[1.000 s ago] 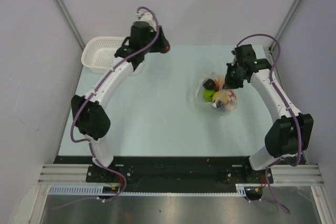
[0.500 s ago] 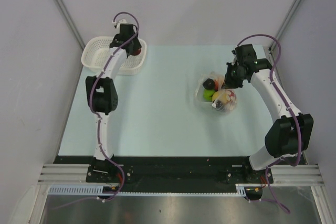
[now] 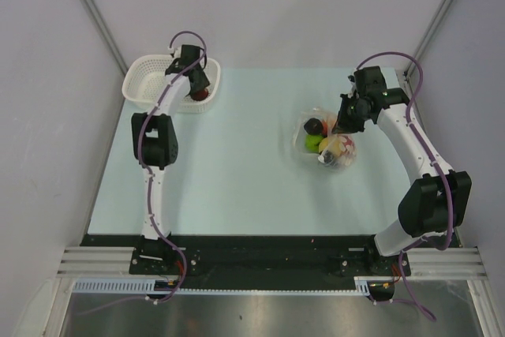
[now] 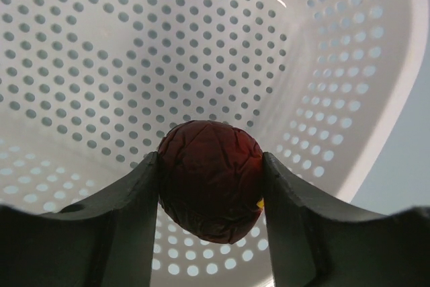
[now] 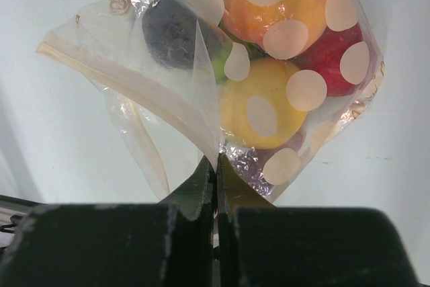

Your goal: Open the zip-top bag and remove the fake food

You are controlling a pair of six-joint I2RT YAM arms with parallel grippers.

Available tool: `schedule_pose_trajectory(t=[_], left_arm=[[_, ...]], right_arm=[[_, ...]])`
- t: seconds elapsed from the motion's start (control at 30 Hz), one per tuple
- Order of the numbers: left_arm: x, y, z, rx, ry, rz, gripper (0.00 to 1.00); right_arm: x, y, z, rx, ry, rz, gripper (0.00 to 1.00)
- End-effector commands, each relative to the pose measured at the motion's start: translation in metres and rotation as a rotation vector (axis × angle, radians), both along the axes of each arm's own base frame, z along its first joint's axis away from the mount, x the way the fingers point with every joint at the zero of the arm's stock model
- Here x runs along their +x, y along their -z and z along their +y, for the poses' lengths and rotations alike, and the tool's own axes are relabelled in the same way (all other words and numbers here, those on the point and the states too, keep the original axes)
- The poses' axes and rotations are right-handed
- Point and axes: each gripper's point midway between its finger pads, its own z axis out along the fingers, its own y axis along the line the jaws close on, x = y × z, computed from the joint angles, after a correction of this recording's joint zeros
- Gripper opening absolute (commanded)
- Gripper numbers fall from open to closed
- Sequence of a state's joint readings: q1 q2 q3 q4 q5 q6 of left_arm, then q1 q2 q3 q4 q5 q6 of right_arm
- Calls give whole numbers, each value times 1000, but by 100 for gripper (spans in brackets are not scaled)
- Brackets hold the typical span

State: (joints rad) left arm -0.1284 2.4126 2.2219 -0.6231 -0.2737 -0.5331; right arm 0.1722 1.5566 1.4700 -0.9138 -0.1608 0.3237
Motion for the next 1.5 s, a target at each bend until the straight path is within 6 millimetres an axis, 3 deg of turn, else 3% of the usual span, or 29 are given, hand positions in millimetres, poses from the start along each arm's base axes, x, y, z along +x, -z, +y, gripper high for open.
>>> schedule_pose_trajectory(t=[0.0, 0.13, 0.17, 0.2, 0.23, 0.3, 0.33, 0.4, 0.43, 0.47, 0.5, 0.53, 0.57, 0.6, 0.67, 0.7, 0.73, 0.77, 0.83, 0.87, 0.97, 1.0, 1.07, 1.1, 1.17, 1.27, 1.33, 1.47], left_arm=[[2, -34, -1, -22, 6, -53, 70], [-3, -71, -6, -31, 37, -102, 77], [-6, -79, -7, -26, 45, -111, 82], [-11, -80, -7, -16, 37, -107, 97], [-17, -95, -7, -28, 25, -125, 100], [-26, -99, -4, -28, 22, -111, 99], [-30, -112, -5, -34, 30, -128, 96], [-39, -121, -21, -64, 92, -132, 84], [-47, -139, -30, -68, 134, -164, 79], [-55, -148, -54, -85, 202, -179, 64], [-61, -143, -70, -108, 255, -183, 58], [-70, -148, -100, -178, 371, -203, 54], [-88, -173, -132, -219, 460, -257, 47], [-98, -163, -151, -244, 513, -261, 42], [-135, -178, -207, -303, 669, -285, 33], [-149, -172, -224, -316, 711, -270, 30], [-158, -181, -245, -339, 758, -307, 28], [-184, -185, -281, -365, 853, -310, 20], [-207, -190, -313, -362, 931, -333, 17], [-228, -190, -338, -358, 986, -336, 16], [-248, -172, -370, -345, 1041, -295, 11], [-244, -165, -379, -343, 1034, -271, 11], [-250, -146, -381, -322, 971, -161, 18], [-241, -153, -381, -319, 894, -170, 20], [-239, -139, -382, -318, 826, -132, 35], [-241, -120, -386, -388, 720, -70, 41], [-243, -101, -392, -439, 663, -9, 42], [-239, -84, -402, -481, 601, 47, 42]], right_arm=[[8, -22, 4, 38, 6, -66, 0], [8, -21, 5, 36, 0, -64, 0], [8, -21, 4, 33, -3, -63, 0], [8, -20, 4, 33, -6, -62, 0], [8, -22, 5, 35, -7, -65, 0], [7, -23, 6, 44, -15, -64, 0], [8, -26, 7, 48, -19, -71, 0], [8, -26, 7, 42, -24, -67, 0], [8, -28, 6, 37, -24, -72, 0], [7, -27, 6, 35, -28, -70, 0], [7, -28, 6, 35, -30, -72, 0], [7, -29, 6, 37, -32, -73, 0], [6, -30, 7, 40, -35, -74, 0], [6, -31, 7, 44, -38, -78, 0], [6, -35, 8, 49, -40, -90, 0], [5, -35, 9, 49, -43, -90, 0], [5, -36, 9, 50, -42, -91, 0], [4, -36, 10, 52, -46, -91, 0], [4, -34, 10, 52, -42, -84, 0], [3, -32, 10, 54, -44, -77, 0], [3, -30, 12, 68, -40, -65, 0], [3, -31, 13, 73, -40, -67, 0], [3, -32, 13, 77, -34, -69, 0], [3, -31, 13, 78, -27, -65, 0], [3, -31, 11, 75, -15, -64, 0], [3, -30, 11, 81, 3, -58, 0], [2, -30, 12, 87, 9, -61, 0], [2, -29, 13, 94, 15, -53, 0]])
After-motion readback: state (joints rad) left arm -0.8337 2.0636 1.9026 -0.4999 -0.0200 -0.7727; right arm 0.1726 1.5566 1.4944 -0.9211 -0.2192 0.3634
